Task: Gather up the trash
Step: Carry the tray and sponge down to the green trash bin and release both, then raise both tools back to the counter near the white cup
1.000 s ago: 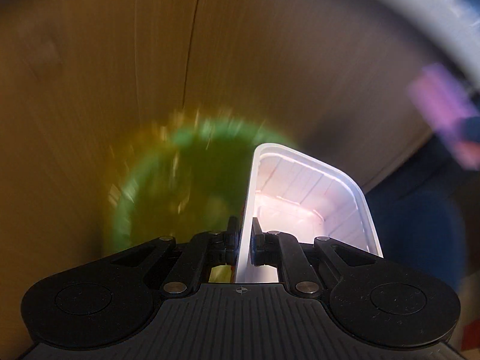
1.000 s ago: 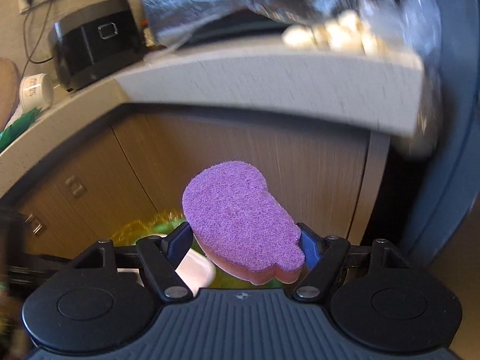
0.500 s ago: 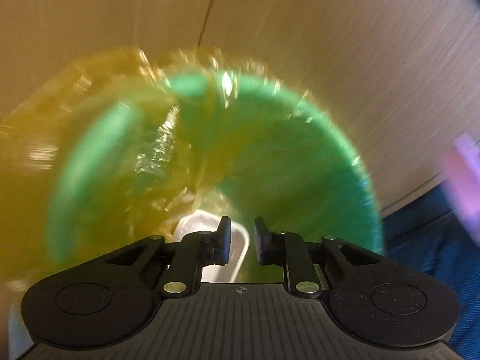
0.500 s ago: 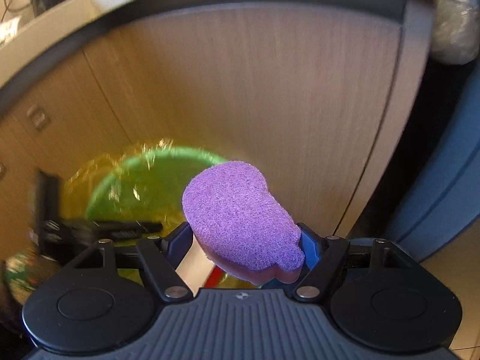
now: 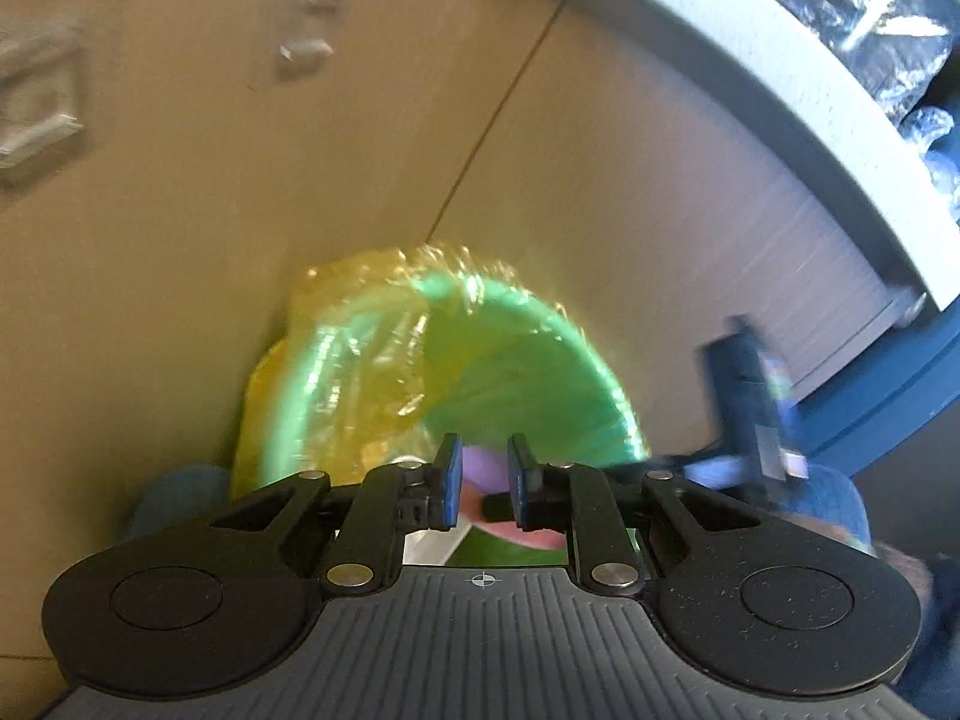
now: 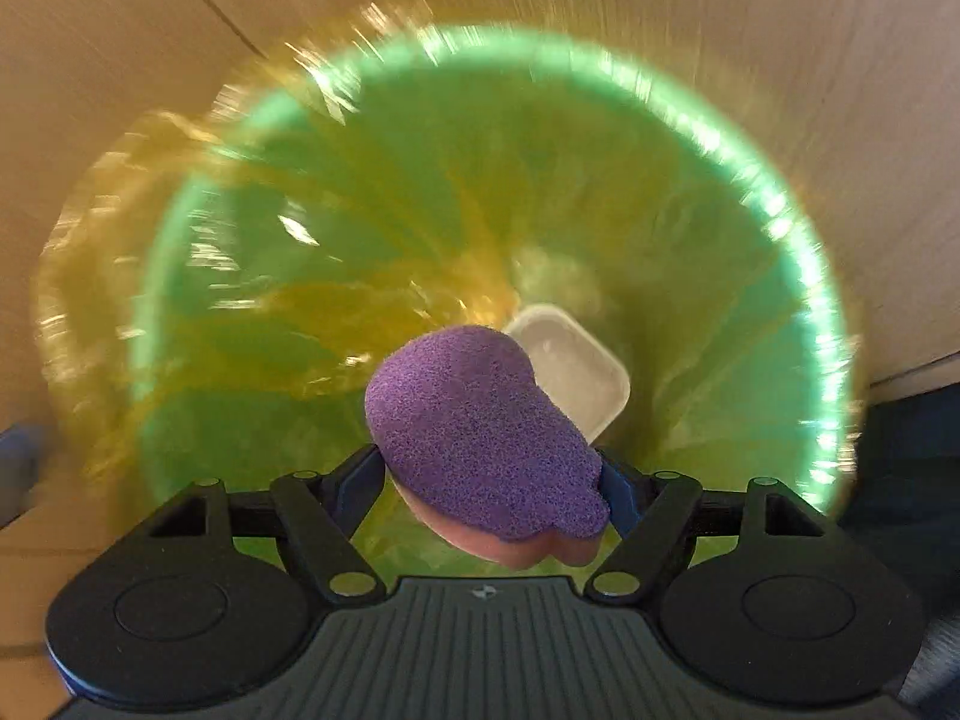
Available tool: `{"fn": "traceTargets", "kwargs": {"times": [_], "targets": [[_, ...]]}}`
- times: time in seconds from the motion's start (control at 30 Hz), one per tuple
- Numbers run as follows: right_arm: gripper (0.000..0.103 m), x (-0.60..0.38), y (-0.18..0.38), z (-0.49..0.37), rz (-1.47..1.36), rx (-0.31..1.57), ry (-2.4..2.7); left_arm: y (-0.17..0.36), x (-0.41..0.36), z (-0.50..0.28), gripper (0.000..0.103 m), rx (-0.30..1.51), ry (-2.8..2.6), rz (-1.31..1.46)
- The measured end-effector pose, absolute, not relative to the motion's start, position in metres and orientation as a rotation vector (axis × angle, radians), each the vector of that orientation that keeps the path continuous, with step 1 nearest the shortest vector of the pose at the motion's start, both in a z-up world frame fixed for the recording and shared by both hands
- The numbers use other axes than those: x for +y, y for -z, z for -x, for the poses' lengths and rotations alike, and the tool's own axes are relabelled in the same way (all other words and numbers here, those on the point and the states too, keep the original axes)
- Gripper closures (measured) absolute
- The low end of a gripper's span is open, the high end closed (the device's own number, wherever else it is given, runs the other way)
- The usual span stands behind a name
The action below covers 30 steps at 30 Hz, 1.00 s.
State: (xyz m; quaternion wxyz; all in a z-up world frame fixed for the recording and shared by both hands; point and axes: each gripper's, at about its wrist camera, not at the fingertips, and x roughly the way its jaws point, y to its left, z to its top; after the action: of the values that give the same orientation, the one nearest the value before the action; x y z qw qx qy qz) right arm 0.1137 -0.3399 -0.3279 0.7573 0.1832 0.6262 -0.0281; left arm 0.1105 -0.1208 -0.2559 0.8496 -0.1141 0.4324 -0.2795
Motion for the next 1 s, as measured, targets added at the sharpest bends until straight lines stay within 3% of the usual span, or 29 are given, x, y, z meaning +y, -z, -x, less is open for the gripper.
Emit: {"fn": "traceTargets", "kwargs": {"times": [0.1,0.2,0.5,0.7,0.83,1.0], "targets": [[0.025,-0.34,0.327,-0.115,-0.478,1.364,-0.007,0.254,-0.116,-0.107,0.084,0.913,0.583,0.244],[0.013,-0.334,0.315,-0.109,-0.445,1.303,-0.034,0.261,-0.117,-0.11,0.084,0.938,0.559,0.25],[0.013,-0.337,0.313,-0.112,-0.399,1.284,0.035,0.268,-0.127,-0.112,0.084,0.965,0.565,0.198],[0.013,-0.325,0.302,-0.103,-0.188,1.182,0.171,0.268,-0.13,-0.11,0.084,0.969,0.551,0.167],[0.013,-0.321,0.293,-0.098,-0.102,1.116,0.196,0.223,-0.135,-0.097,0.084,0.864,0.638,0.126],[0.013,-0.318,0.274,-0.092,-0.063,1.083,0.194,0.12,-0.127,-0.057,0.084,0.633,0.764,0.02]]}}
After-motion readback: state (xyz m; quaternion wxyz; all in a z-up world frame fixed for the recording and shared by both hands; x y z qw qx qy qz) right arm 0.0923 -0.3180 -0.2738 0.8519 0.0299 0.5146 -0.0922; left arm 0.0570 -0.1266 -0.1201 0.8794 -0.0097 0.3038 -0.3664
